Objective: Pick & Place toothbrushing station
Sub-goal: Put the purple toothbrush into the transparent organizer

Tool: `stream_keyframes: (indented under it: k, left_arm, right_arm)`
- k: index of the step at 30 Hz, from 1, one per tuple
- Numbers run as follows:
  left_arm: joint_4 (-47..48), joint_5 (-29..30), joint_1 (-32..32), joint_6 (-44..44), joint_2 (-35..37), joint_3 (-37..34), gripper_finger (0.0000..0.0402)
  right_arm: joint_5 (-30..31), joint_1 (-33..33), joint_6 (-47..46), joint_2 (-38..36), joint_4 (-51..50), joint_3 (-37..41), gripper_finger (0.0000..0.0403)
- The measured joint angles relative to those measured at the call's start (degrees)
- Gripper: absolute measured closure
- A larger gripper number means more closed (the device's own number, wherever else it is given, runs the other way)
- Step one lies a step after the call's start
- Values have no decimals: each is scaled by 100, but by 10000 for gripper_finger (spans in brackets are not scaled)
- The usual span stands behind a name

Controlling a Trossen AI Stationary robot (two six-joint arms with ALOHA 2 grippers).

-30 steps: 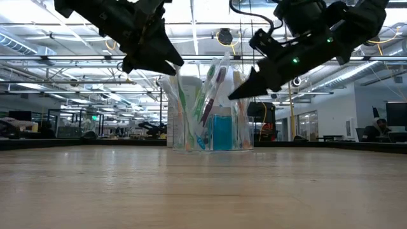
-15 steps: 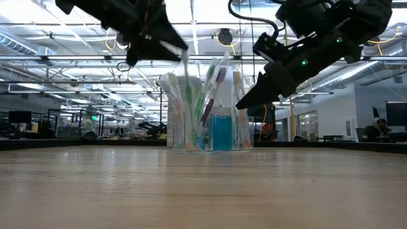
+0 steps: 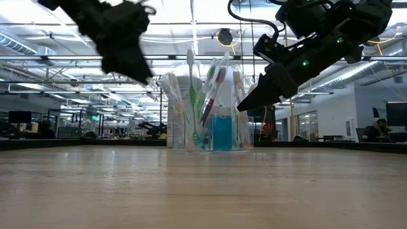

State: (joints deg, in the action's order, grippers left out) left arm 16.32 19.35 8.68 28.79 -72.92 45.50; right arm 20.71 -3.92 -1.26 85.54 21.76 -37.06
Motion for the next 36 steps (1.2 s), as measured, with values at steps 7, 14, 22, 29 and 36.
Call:
stream_keyframes:
  k: [7,14,22,29,36]
  left_arm:
    - [1489,-1528,605,681,-25,0,215]
    - [1808,-2256,1930,2687,-176,0,215]
    - [1787,-2233,3334,3643,-1057,0,215]
    - [1651,-2334,3726,3899,-1945,20,216]
    - [1674,-2181,3722,3758,-2124,31,242]
  right_arm:
    - [-2,0,-87,0,-26,0,228]
    - [-3,0,-87,0,-34,0,230]
    - [-19,0,-432,0,-156,0,232]
    - [-624,-27,-563,0,-197,0,232]
    - [-1175,-307,-562,0,-118,-2,232]
